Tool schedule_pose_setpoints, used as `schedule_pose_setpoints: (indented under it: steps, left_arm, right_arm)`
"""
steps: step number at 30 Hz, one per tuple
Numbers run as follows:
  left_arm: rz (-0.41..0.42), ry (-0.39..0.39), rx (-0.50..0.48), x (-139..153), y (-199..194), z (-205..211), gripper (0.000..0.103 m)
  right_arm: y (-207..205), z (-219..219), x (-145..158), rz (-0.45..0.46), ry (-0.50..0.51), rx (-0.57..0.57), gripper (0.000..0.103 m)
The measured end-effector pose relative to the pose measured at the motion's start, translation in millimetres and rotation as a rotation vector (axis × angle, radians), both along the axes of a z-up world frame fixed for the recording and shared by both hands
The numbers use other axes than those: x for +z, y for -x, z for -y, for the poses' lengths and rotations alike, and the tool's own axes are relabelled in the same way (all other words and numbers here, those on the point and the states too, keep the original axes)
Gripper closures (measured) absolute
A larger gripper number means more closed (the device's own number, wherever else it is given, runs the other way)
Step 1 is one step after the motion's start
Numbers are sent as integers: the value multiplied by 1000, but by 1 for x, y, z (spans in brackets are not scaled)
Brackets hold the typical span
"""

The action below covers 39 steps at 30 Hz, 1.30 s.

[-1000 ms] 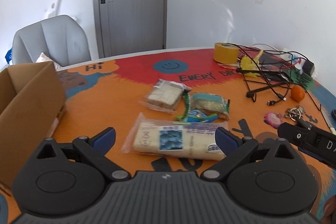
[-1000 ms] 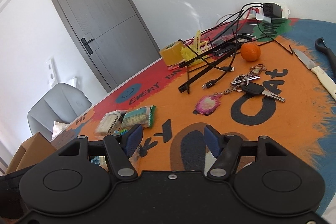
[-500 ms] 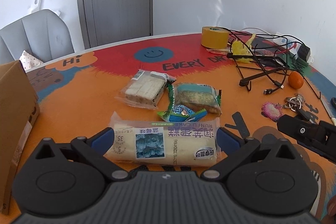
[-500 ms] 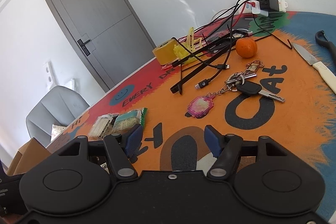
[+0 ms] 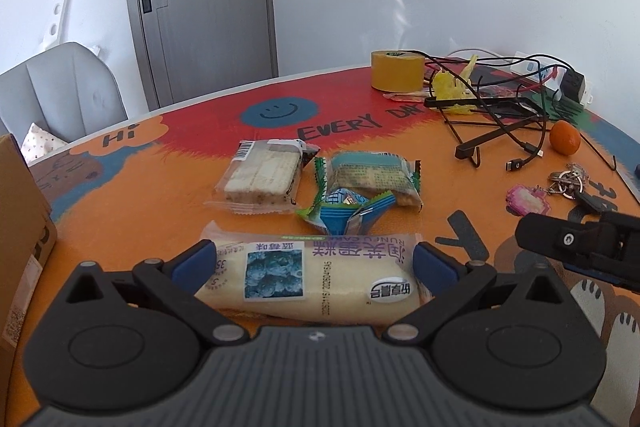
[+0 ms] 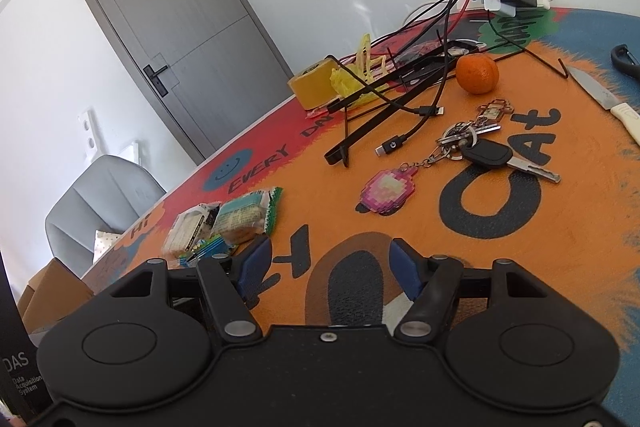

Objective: Organize snacks
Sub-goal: 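Grasp the large white bread pack with the left tool while the right tool grasps the blue-wrapped candy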

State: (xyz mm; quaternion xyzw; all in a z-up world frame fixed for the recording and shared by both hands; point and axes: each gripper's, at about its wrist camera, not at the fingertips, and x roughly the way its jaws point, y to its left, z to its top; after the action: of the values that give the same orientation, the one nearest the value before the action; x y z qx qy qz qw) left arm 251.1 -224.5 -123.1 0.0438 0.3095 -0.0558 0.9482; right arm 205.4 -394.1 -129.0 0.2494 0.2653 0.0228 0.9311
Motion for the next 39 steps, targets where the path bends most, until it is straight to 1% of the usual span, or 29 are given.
schedule_pose_setpoints:
  steps: [9,13,15,21,31,39]
  left_arm:
    - [-34,-15,-10,1,-7,0,0]
    - [-67,2,19,7,-3,-8,0]
    - [-69,9,25,10,1,-13,0]
    - [-90,-11,40,7,8,-22,0]
    - [-109,-32,110,10,23,-45,0]
    - [-59,12,129,24,24,-47,0]
  right_arm:
    - [0,-10,3,-2,8,16,37]
    - [2,-13,6,5,15,24,37]
    - [2,-16,7,7,16,30,37]
    - [3,-25,6,6,14,49,37]
    - [7,-39,5,5,11,79,37]
    - [8,-41,5,10,4,83,37]
